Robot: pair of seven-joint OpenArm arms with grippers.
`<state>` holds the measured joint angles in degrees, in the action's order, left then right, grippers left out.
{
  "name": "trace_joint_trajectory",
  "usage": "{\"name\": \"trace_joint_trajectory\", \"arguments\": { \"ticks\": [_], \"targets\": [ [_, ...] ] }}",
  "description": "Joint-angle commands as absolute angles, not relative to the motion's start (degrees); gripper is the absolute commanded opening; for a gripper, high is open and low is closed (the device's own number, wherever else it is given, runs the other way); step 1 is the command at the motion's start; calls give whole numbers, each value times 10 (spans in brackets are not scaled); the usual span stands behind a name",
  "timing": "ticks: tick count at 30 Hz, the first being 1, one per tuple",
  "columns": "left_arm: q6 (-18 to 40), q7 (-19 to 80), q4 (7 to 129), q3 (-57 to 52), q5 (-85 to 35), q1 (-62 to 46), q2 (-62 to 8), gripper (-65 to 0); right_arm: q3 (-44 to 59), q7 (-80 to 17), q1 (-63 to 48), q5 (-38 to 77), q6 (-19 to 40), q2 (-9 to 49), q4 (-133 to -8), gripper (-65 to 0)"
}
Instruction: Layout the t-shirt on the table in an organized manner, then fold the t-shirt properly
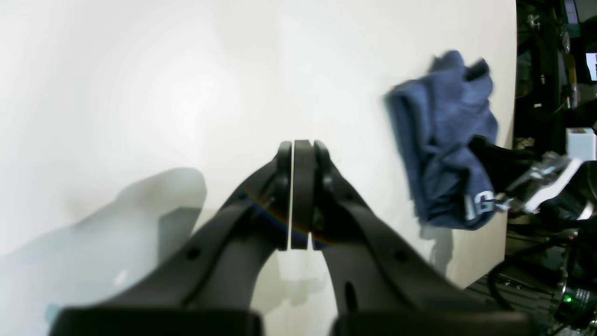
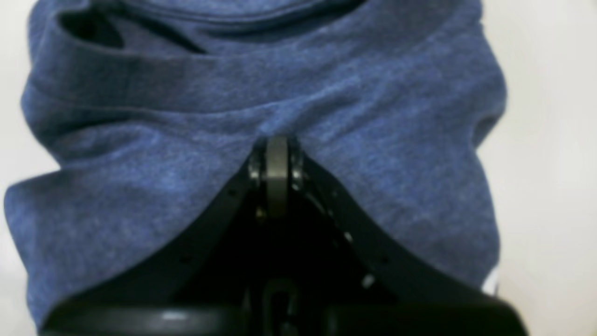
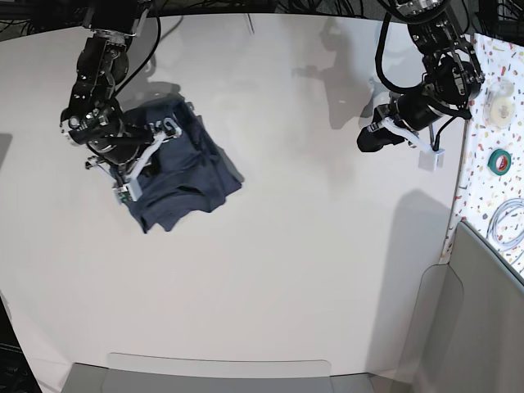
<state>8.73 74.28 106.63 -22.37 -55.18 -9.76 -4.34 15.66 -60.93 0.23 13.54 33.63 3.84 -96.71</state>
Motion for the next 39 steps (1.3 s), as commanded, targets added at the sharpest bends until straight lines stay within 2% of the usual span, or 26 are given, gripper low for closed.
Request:
{"name": "trace_joint_trajectory", "arguments": {
  "ticks": [1,8,12,17,22,25,29,32,39],
  "targets": [
    [91,737,1075,-223,-563,-101,-46,-650,183,-615,4,120,322,51,-978,-650],
    [91,737,1075,-222,-563,-102,-46,-650,364,-616,8,82,309,99,-969,-650],
    [91,737,1075,-222,-563,-103,-46,-650,415,-616,7,49,313,134,-959,-650],
    [91,737,1075,-222,-564,-114,-44,-650,407,-615,0,45,313,190,-941,-650],
    [91,737,1074,-222,-564,-115,-45,-650,297,-602,29,46,314,283,-889,-650],
    [91,737,1074,-222,-564,-116,-45,-650,240,-568,29,47,314,308,-881,-650],
    [91,737,1074,-222,-564,-124,-44,-650,240,-538,30,50,314,308,-890,-650],
    [91,736,1074,-222,-564,-123,-44,-650,247,-525,26,75,314,299,-948,-650],
    [92,734,1107,-222,-564,-121,-48,-650,278,-524,-7,108,315,209,-1113,-650]
  ]
}}
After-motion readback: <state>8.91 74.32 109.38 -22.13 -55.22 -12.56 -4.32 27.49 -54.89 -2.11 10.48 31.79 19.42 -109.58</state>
